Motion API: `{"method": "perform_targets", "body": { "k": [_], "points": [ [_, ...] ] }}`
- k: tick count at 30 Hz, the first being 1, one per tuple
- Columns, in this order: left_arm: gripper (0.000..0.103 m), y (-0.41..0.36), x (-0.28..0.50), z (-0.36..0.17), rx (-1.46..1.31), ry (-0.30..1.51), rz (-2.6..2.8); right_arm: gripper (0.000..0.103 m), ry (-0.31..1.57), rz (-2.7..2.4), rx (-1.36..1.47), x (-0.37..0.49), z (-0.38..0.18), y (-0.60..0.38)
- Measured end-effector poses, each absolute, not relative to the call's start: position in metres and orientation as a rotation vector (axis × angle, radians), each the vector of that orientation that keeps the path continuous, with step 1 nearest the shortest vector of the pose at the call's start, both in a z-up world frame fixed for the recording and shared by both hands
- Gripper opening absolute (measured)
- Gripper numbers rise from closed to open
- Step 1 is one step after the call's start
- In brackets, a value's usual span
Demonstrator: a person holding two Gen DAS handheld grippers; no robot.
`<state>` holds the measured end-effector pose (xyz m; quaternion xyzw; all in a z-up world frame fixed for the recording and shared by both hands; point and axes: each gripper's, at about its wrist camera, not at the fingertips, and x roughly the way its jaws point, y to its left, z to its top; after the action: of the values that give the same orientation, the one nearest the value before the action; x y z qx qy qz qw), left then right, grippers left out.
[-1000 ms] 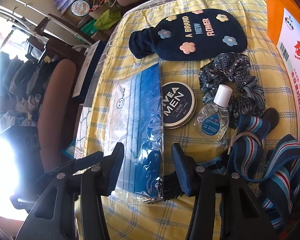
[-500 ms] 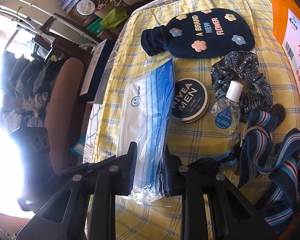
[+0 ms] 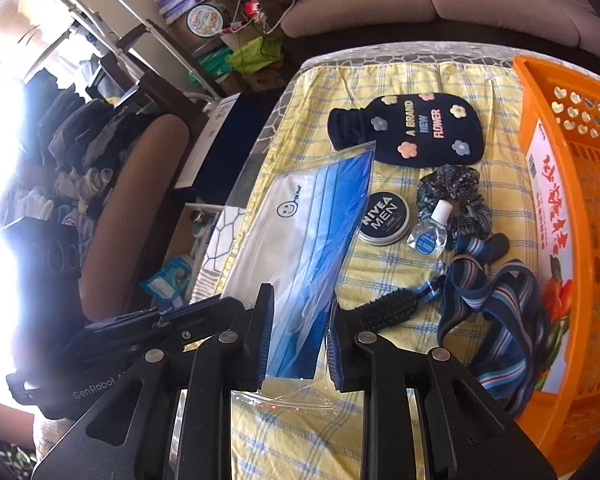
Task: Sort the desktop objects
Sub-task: 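Carry the mask packet into the orange basket and open the left gripper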
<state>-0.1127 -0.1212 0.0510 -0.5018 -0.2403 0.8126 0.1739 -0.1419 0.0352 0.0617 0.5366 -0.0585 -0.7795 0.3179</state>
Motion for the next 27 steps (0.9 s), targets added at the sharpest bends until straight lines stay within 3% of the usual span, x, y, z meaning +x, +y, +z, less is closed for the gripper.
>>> {"method": "perform_targets", "body": {
  "k": [10,27],
  "points": [
    [0.007,-0.05,-0.097,0.103,-1.342,-0.568,2.291,0.024,-0.165,-2.142,1.335,-0.115,0.109,0.095],
    [0.007,0.127,-0.115,0.114,-1.324,-0.388,2.155,0.024,-0.238,-2.328,1.308,-0.117,0.13,0.249]
  ]
}}
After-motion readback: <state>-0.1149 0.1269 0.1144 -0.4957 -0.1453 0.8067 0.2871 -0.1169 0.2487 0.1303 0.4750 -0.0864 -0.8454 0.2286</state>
